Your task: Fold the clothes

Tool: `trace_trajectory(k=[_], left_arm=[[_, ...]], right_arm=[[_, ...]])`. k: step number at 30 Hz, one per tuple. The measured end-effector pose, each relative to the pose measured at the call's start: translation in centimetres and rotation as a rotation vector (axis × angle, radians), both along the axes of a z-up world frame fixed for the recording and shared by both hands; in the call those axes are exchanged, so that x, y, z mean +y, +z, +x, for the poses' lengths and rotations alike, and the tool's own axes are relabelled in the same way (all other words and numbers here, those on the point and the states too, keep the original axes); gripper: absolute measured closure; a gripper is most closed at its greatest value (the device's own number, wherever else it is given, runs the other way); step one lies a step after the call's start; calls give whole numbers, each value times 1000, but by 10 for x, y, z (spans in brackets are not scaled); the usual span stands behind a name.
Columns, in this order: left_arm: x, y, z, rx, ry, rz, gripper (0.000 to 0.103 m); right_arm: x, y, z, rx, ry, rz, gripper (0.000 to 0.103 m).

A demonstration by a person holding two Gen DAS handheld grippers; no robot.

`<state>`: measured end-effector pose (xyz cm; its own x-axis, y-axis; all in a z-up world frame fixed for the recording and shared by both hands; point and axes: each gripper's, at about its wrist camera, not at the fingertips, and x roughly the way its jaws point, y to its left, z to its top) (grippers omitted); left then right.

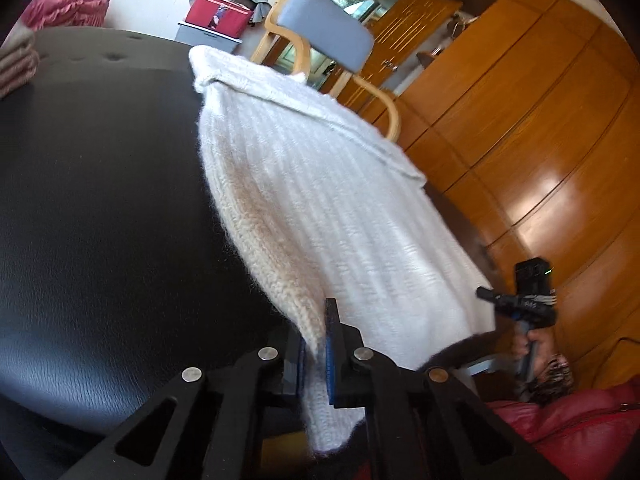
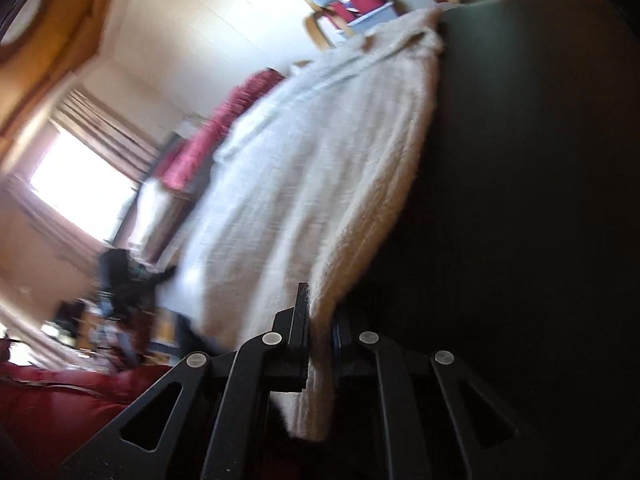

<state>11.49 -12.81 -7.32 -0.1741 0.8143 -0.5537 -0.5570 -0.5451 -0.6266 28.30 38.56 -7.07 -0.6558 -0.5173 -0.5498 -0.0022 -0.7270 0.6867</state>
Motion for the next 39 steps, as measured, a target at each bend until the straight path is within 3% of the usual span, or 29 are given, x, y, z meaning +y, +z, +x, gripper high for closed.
trace_trajectory(k=[3,10,15,19,24,30,36,39], left_arm=[[-14,12,6,-19,-30,110,97],[-8,56,-20,-6,-50,303,97],[24,94,-81,26,-19,342,97],[50,102,-146,-10,39,380,97],[69,75,-222,-111,147,421,97],[95,5,-292,-314,274,415,97],[103,-42,-329,-512,317,449,93],[100,-62,-344,-676,372,534,86]], right_arm=[[-6,2,7,43,30,-112,95],[2,15,2,152,34,-339,95],[25,45,-49,258,5,-345,95],[56,61,-99,304,-54,-346,95],[110,52,-165,289,-174,-417,95],[146,2,-249,135,-260,-496,95],[159,-24,-269,67,-326,-594,91],[165,-36,-277,39,-361,-645,90]])
